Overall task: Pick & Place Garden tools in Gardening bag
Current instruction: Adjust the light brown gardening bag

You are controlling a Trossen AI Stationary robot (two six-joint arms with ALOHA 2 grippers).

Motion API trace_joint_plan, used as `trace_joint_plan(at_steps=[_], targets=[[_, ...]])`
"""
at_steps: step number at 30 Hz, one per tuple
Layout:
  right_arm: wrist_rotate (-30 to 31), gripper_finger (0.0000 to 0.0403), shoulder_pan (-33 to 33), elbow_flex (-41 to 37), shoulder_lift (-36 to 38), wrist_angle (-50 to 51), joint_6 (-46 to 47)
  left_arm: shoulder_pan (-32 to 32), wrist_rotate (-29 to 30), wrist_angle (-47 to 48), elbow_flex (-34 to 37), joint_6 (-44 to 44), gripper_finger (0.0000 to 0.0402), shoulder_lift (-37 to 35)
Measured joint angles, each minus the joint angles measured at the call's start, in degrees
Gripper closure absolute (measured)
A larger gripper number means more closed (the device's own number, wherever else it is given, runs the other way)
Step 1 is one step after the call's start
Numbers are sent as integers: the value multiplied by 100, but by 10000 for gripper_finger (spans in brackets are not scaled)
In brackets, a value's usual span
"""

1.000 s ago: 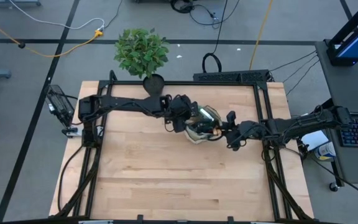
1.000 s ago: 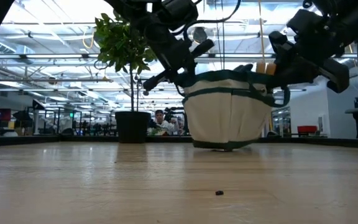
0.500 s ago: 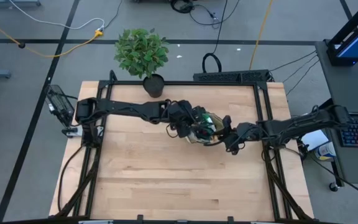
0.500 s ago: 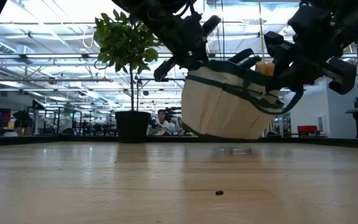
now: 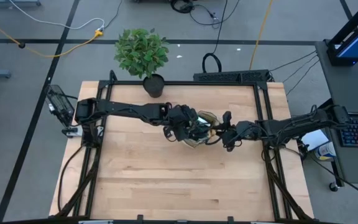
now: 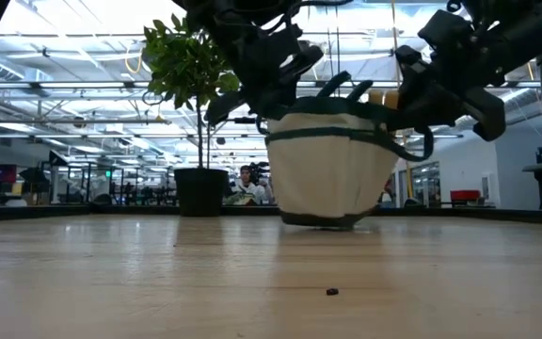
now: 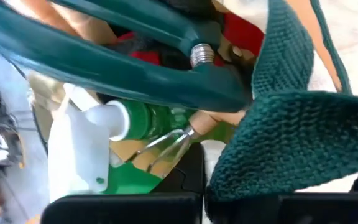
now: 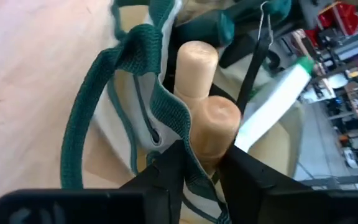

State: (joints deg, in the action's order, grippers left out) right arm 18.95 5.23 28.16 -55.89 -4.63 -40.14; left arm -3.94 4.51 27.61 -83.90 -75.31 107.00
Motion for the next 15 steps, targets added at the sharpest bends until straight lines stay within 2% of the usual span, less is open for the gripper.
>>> trace_joint_plan(at_steps=[3, 8, 15], targets=[[131, 305, -4, 11, 17, -23, -24, -30, 1, 33, 0, 207, 395, 2], [892, 284, -4, 15, 28, 180, -2, -101, 47, 64, 0, 198, 398, 2], [984, 263, 2, 15, 30, 443, 195, -233, 105, 84, -2, 195, 398, 2]])
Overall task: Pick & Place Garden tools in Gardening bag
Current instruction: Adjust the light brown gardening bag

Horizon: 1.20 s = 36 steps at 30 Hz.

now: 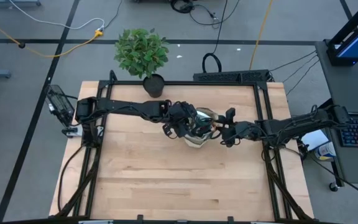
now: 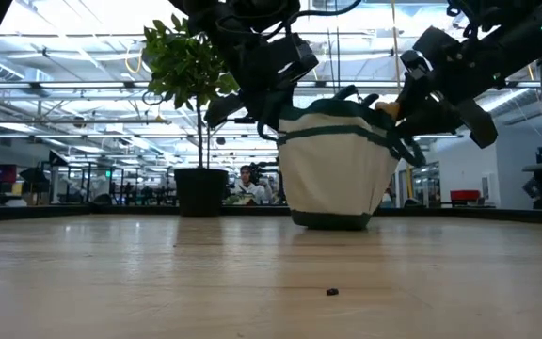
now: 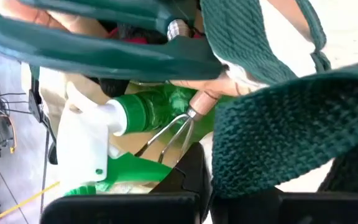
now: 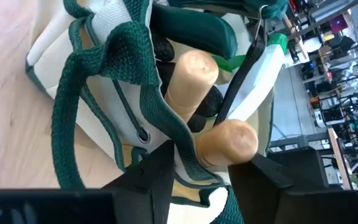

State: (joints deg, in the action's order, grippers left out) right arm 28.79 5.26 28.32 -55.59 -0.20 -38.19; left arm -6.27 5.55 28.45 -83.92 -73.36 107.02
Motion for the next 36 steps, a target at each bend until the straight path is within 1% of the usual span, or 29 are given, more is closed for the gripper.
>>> trace_joint_plan(at_steps=[4, 8, 10, 11, 14, 15, 17, 19, 21, 23, 25, 28, 32, 36], targets=[[-24, 258, 4, 0, 0, 24, -189, -37, 7, -15, 0, -10, 391, 0], [101, 262, 7, 0, 0, 19, -429, -42, 27, -35, 0, 1, 398, 0], [119, 265, 4, -9, -1, -67, -452, -43, 29, -121, 0, 2, 396, 0], [74, 266, 3, -11, -2, -149, -391, -43, 27, -179, 0, 0, 393, 0], [-455, 272, 7, -11, 0, -302, -165, -37, -38, -285, 0, -148, 392, 0], [-542, 275, 16, -11, -2, -275, -155, -39, -45, -320, 0, -186, 396, 0], [-540, 281, 13, -15, -4, -294, -128, -39, -105, -371, 0, -76, 398, 0], [-488, 286, 4, -15, -24, -409, -79, -25, -322, -378, 0, 159, 394, 0], [-431, 290, -21, -15, -37, -354, -139, -7, -434, -369, 0, 183, 390, 0], [-359, 291, -117, -15, -51, -303, -116, 6, -313, -366, 0, 70, 392, 0], [-536, 291, -135, -15, -66, -317, 146, 3, -299, -349, 0, 98, 397, 0], [-803, 288, -112, -15, -66, -267, 216, -29, -369, -348, 0, 288, 393, 0], [-586, 280, -151, -15, -66, -273, 325, -88, -266, -334, 0, 764, 376, 0], [-651, 262, -139, -15, -66, -298, 504, -91, -239, -330, 0, 1480, 357, 0]])
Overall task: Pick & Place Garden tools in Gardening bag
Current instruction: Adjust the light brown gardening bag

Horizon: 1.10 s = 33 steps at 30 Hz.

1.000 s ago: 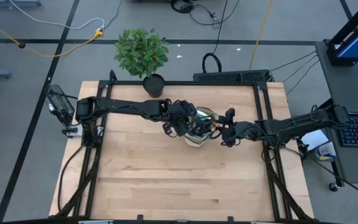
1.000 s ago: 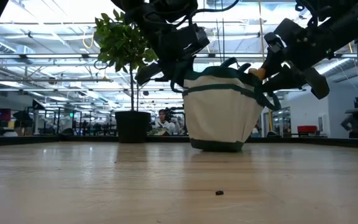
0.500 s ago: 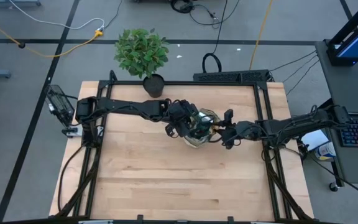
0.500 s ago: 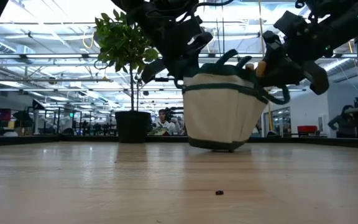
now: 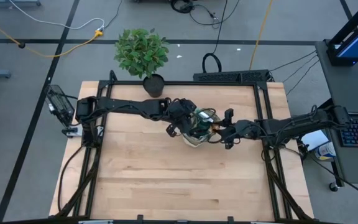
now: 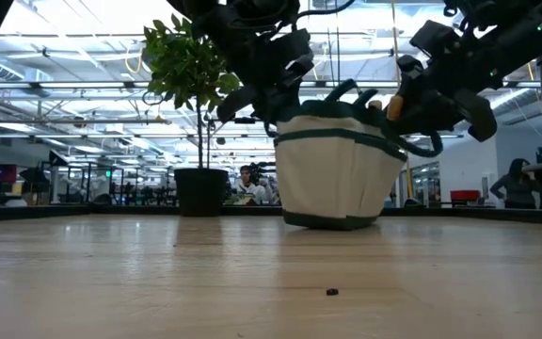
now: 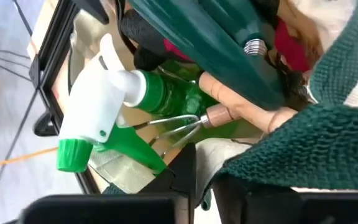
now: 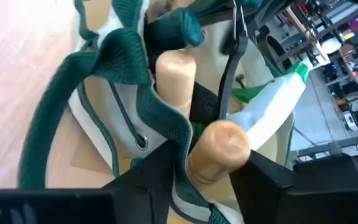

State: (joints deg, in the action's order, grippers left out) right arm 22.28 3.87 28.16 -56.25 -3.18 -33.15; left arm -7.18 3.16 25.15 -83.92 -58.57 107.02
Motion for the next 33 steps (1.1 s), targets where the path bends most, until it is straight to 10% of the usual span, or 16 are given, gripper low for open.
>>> trace_joint_plan(at_steps=[9, 18, 33], targets=[[26, 200, 41, 0, 33, 5, 106, 42, 204, 6, 1, 436, 280, -5], [44, 175, 366, 0, 553, 141, 274, 382, 1853, 306, 2, 851, 224, -380], [16, 179, 676, 7, 680, -308, 716, 495, -16, -1073, -1, 2976, 266, -968]])
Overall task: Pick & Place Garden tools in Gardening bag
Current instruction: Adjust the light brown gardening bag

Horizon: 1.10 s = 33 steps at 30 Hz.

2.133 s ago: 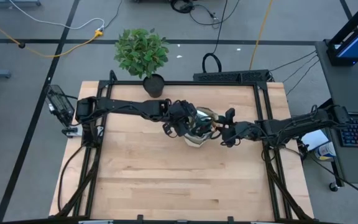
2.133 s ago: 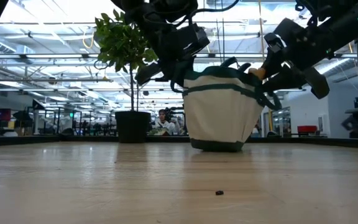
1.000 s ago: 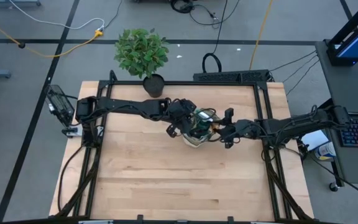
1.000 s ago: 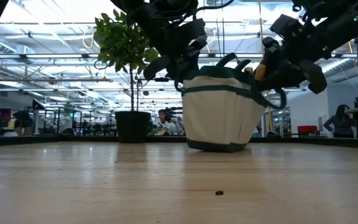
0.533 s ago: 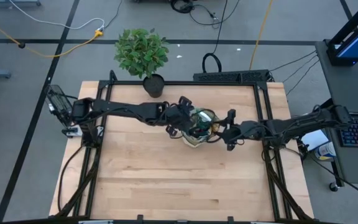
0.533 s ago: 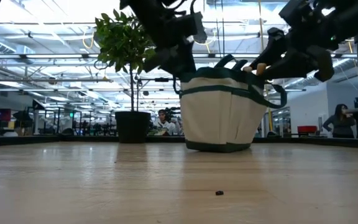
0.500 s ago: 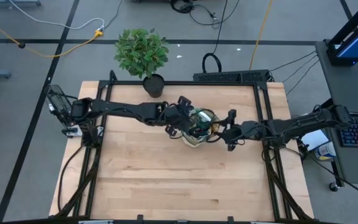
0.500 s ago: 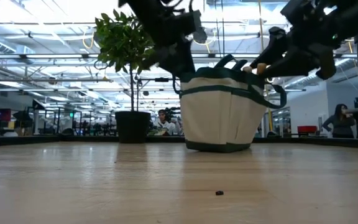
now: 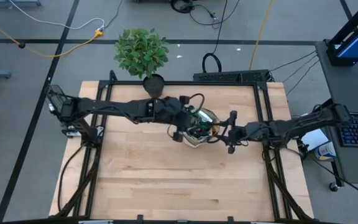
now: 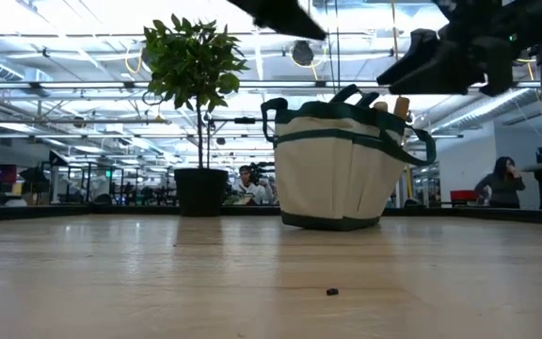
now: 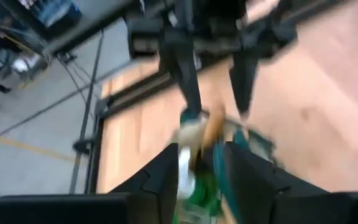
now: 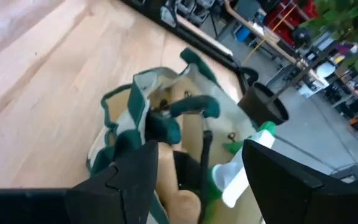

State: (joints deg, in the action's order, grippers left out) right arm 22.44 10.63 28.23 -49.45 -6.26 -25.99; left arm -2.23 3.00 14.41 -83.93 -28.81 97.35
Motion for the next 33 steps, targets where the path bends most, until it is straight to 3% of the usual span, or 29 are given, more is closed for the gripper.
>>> trace_joint_plan(at_steps=[6, 15, 24, 30, 33], targets=[[-1, 179, 0, 0, -276, -19, 28, -41, -157, -465, 4, 591, 319, 554], [22, 179, -64, -2, -308, -133, -173, 13, -447, -689, 10, 451, 394, 948], [9, 179, -120, -2, -526, -257, -172, -127, -437, -728, 9, 410, 384, 1254], [9, 179, -125, -11, -664, -277, -171, -231, 288, -609, 10, 407, 396, 1368], [6, 179, -125, -9, -710, -328, -172, -323, 313, -620, 8, 408, 386, 1381]])
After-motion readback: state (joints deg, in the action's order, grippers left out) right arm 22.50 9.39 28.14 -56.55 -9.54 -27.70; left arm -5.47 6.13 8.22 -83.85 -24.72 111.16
